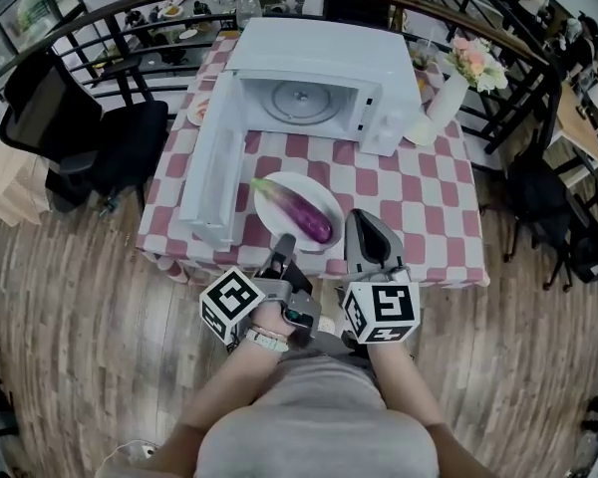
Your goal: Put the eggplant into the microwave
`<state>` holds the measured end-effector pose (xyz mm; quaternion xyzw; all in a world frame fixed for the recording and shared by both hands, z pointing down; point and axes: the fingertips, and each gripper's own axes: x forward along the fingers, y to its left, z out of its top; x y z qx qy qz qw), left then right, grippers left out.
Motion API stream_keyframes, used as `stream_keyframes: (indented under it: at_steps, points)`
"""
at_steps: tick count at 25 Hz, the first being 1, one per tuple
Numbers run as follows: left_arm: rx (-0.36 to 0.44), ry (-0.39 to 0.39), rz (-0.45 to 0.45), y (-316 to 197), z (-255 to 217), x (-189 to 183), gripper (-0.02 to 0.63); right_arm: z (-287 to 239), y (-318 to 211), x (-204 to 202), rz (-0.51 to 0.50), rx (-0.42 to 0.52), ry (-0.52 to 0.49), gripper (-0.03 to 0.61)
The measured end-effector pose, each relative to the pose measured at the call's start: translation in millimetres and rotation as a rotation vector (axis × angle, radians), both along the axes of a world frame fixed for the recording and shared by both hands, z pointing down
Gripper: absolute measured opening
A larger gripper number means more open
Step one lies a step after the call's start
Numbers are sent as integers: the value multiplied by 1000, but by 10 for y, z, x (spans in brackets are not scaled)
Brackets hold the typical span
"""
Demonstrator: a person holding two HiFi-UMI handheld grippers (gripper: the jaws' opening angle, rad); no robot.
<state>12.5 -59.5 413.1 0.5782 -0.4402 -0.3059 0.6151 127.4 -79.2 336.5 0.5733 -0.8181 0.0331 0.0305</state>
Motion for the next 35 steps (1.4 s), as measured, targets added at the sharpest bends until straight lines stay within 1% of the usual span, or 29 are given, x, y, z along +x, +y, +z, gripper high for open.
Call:
stream_keyframes:
  at_steps: [8,12,16,25,35]
  points:
    - [17,9,-73,-396,10,218,14,33,-358,250,-85,-10,22,25]
    - [18,12,-81,-558,45,316,14,90,-504,313,-102,-17,26,25]
    - [3,5,-74,-679,102,335,14,142,-631,280,-112,-23,38,25]
    - [15,-26,-33,-1098,117,288,14,207,-967,215,-66,-28,26,25]
    - [13,-31,-8,-1634,321,176,14,414,-1396,138,-22,-32,31,25]
